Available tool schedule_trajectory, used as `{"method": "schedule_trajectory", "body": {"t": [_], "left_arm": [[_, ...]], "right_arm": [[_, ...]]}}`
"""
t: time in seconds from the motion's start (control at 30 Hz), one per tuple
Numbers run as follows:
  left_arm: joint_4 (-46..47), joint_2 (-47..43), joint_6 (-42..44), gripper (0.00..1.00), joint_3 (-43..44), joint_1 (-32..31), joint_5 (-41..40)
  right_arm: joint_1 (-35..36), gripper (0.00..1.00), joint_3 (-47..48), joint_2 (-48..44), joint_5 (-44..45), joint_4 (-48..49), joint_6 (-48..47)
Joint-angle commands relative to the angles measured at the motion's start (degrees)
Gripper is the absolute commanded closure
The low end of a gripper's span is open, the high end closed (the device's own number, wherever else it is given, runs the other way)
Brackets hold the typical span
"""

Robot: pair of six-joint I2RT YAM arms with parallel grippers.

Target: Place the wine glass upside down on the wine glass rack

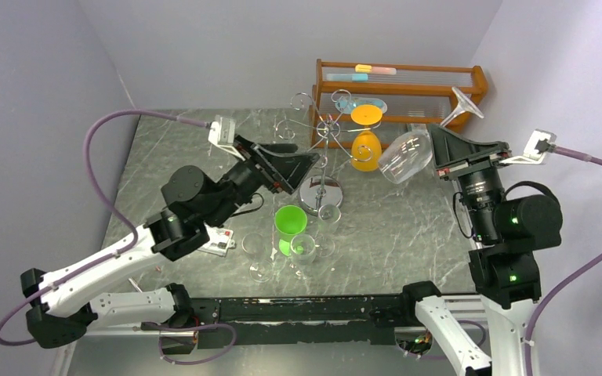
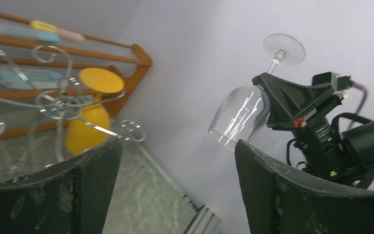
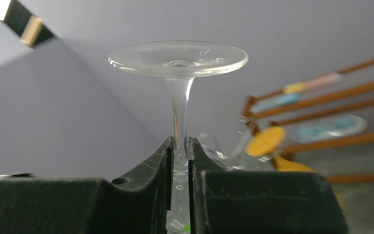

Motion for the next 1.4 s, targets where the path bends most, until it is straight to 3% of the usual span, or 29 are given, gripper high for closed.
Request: {"method": "schedule_trajectory", "body": {"t": [0.0, 0.1, 0.3, 0.73, 1.1, 1.37], "left_arm": [[-12.82, -3.45, 7.68, 0.11, -0.31, -0.27, -5.5], [-16.72, -4.68, 9.46, 0.1, -0.78, -0.32, -7.4], [-22.55, -4.3, 10.93, 0.1, -0.3, -0.26, -8.04], [-26.81, -3.58, 10.59, 0.09, 0.5, -0.27, -11.17], [-26.93, -5.15, 10.19, 0.09, -0.79, -0.23, -9.1], [-25.96, -4.37, 9.61, 0.09, -1.68, -0.23, -8.17]], "right_arm": [[0.06, 1.0, 0.78, 0.82, 6.42, -16.47, -16.05], [0.07, 1.0, -2.21, 2.75, 6.92, -18.63, -20.12], [0.06, 1.0, -11.73, 4.67, 3.97, -11.85, -26.13], [0.11, 1.0, -30.26, 5.33, -9.77, 16.88, -33.97], [0.15, 1.0, -34.59, 7.75, -19.13, 30.16, -36.21], [0.5, 1.0, -36.03, 9.33, -20.77, 32.87, -35.45]]}}
